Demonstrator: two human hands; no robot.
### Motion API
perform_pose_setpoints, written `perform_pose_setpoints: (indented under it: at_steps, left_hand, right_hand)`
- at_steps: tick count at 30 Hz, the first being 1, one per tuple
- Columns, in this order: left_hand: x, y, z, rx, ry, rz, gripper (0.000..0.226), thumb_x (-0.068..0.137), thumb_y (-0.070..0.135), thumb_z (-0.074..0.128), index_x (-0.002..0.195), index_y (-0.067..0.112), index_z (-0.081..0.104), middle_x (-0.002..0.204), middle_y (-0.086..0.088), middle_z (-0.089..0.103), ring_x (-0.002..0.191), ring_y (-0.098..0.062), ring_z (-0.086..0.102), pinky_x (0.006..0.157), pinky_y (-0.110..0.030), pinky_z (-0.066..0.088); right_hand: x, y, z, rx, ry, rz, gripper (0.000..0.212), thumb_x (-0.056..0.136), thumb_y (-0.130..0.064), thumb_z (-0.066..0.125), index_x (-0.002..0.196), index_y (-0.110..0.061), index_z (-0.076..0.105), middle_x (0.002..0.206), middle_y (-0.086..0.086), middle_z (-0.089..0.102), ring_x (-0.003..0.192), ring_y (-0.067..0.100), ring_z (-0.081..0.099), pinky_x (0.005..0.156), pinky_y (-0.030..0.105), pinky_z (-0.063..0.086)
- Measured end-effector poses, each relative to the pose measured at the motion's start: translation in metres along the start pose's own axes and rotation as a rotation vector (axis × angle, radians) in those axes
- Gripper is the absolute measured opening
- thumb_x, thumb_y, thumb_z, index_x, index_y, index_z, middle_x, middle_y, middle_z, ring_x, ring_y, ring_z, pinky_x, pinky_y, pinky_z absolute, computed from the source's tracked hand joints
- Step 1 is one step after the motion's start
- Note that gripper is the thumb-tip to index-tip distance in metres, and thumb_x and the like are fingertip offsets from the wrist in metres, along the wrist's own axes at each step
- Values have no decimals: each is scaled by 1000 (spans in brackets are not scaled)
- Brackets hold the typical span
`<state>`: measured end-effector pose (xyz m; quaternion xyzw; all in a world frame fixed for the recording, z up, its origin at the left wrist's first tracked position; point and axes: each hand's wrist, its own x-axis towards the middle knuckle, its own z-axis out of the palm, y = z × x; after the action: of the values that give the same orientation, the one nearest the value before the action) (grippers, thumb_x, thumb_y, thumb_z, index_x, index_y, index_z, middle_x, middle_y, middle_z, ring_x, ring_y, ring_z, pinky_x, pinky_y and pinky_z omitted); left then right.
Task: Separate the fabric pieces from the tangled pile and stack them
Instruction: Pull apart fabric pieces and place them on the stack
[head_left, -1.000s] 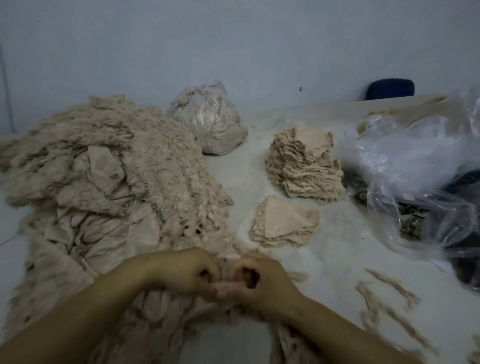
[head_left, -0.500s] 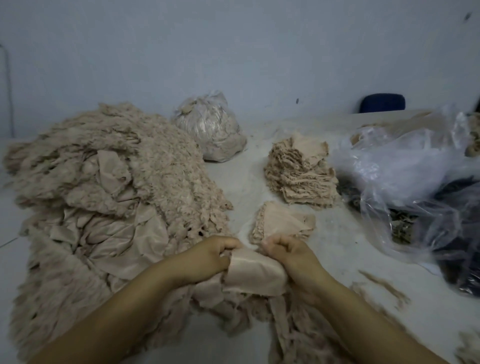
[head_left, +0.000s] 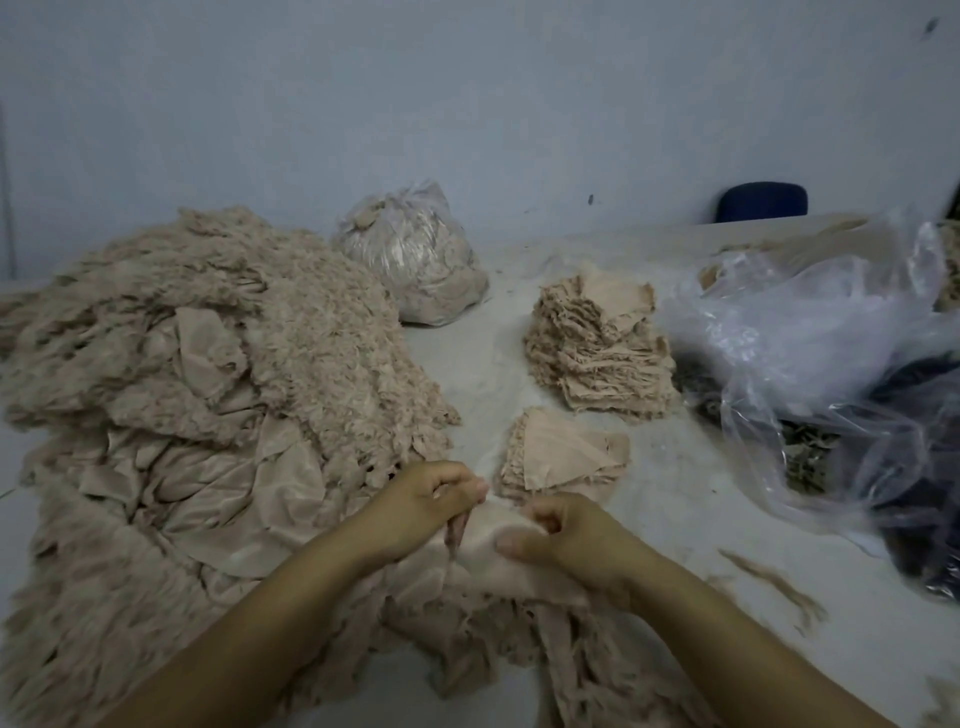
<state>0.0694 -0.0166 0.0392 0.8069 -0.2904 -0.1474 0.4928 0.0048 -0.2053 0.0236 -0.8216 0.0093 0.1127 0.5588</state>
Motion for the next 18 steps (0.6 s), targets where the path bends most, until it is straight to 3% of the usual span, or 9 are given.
perform_pose_setpoints:
  at_steps: [3, 5, 6, 8, 11, 13, 15, 17, 18]
  left_hand:
    - [-4, -1, -3, 154, -146, -142, 44, 71, 62, 68, 80, 19, 67, 72, 1, 62, 68, -8, 58, 66, -25, 43]
    - [-4, -2, 5, 162, -134, -150, 49, 74, 50, 73, 90, 5, 65, 75, -5, 56, 69, -14, 53, 64, -30, 40]
    - [-3, -1, 10, 103, -73, -129, 38, 81, 37, 72, 82, 0, 61, 70, -5, 48, 64, -14, 46, 60, -28, 35]
    - [-3, -2, 16, -3, -31, -166, 25, 88, 18, 66, 68, 8, 54, 57, -2, 40, 51, -11, 37, 49, -22, 29]
    - [-8, -6, 13, 11, -206, -258, 15, 89, 15, 64, 75, 13, 65, 55, 0, 50, 44, -12, 40, 47, -18, 34]
    - [-11, -2, 8, -29, -203, -245, 10, 88, 21, 65, 83, 13, 69, 67, 1, 59, 51, -6, 51, 51, -17, 42]
    - [-7, 7, 10, -186, -98, -223, 26, 81, 39, 64, 88, 14, 68, 76, 2, 66, 62, -5, 62, 58, -17, 48]
    - [2, 15, 14, -334, -39, -266, 46, 76, 51, 62, 92, 8, 69, 80, -5, 71, 70, -15, 67, 61, -23, 52]
    - [6, 16, 19, -387, -15, -266, 44, 80, 46, 64, 94, 4, 70, 86, -11, 72, 76, -22, 68, 67, -28, 53]
  right_hand:
    - [3, 0, 1, 153, 213, -149, 22, 86, -23, 70, 72, -15, 54, 62, -6, 48, 56, 4, 44, 52, 17, 33]
    - [4, -1, 5, 239, 250, -185, 22, 88, -19, 67, 73, -14, 52, 59, -11, 49, 53, 0, 45, 50, 14, 35]
    - [6, -1, 8, 269, 267, -181, 21, 89, -18, 65, 74, -14, 51, 60, -10, 49, 53, 1, 46, 51, 16, 36]
    - [10, 2, 9, 345, 396, -161, 20, 91, -17, 62, 75, -13, 52, 65, -3, 51, 58, 8, 48, 57, 25, 39]
    - [12, 3, -6, 551, 635, -123, 11, 93, -17, 59, 86, -10, 55, 76, 9, 55, 60, 15, 50, 53, 28, 42]
    - [9, 3, -14, 454, 586, -129, 7, 91, -16, 63, 90, -12, 57, 82, 8, 58, 63, 13, 54, 50, 22, 44]
    - [6, 1, -8, 315, 411, -152, 15, 84, -14, 71, 91, -17, 58, 83, 3, 61, 66, 11, 57, 52, 19, 46]
    - [3, -4, 4, 264, 267, -187, 27, 78, -12, 77, 94, -19, 57, 84, 9, 66, 71, 16, 63, 61, 29, 51]
    - [2, -6, 9, 262, 233, -201, 31, 75, -12, 80, 96, -20, 57, 87, 14, 68, 74, 21, 65, 66, 35, 53]
